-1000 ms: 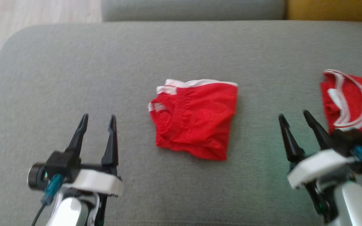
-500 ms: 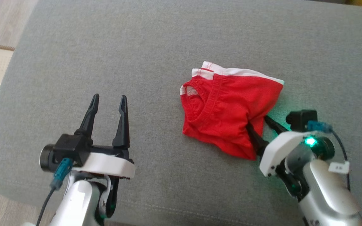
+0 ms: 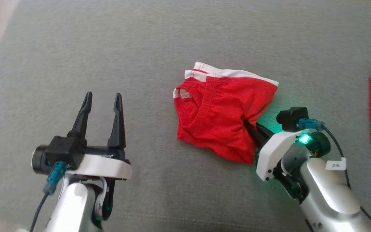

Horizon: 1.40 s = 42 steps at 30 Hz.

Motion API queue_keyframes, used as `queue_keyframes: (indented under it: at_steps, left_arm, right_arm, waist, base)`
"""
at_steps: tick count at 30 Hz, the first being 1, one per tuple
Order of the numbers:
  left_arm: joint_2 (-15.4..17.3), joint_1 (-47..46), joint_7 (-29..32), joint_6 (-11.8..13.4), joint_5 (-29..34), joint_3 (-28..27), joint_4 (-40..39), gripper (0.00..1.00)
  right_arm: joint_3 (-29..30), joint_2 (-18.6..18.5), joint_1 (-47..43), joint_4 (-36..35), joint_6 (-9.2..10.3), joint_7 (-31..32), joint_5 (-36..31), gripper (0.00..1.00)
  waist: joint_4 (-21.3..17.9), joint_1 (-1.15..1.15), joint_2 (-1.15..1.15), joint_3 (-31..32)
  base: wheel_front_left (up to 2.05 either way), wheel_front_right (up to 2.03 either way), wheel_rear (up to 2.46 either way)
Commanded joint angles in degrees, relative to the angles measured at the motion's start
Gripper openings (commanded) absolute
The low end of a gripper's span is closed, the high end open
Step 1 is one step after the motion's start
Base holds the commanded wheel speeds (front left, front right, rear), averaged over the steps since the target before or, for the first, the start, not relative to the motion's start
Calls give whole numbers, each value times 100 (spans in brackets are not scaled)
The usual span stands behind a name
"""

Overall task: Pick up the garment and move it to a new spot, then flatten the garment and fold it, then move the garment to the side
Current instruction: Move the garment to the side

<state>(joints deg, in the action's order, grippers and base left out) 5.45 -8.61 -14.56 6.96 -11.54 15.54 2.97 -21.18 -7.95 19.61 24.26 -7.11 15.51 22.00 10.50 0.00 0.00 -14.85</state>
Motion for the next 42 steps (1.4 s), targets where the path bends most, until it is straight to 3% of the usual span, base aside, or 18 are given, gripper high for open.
queue_keyframes:
  at_steps: [1, 12, 20, 29, 37, 42]
  left_arm:
    - [63, -130, -43, -48, 66, -255, -218, 100]
    - [185, -109, -43, -147, 228, -412, -353, 100]
    - [329, -237, -43, -232, 309, -370, -334, 100]
    - [420, -450, 1, -248, 351, -336, -404, 100]
    - [476, -756, 45, -280, 383, -276, -508, 100]
    - [518, -962, 44, -324, 399, -244, -503, 100]
  right_arm:
    - [-150, -150, 30, -213, -37, -44, -50, 0]
    - [-328, -1133, -27, -1202, -37, 248, -158, 0]
    - [-140, -1624, -32, -1613, -37, 373, -209, 0]
    - [-187, -2359, 644, -1592, -37, 313, -414, 0]
    - [-48, -3201, 1677, -964, -37, 443, -393, 0]
    - [68, -3332, 2063, -571, -37, 393, -329, 0]
  waist:
    - [-251, 0, 0, 26]
    - [-1534, 0, 0, -4]
    - [-2119, 0, 0, -218]
    - [-2345, 0, 0, -565]
    - [-2372, 0, 0, -1054]
    - [-2344, 0, 0, -1338]
  base:
    - [0, 0, 0]
    - [0, 0, 0]
    - [0, 0, 0]
    - [0, 0, 0]
    - [0, 0, 0]
    - [0, 0, 0]
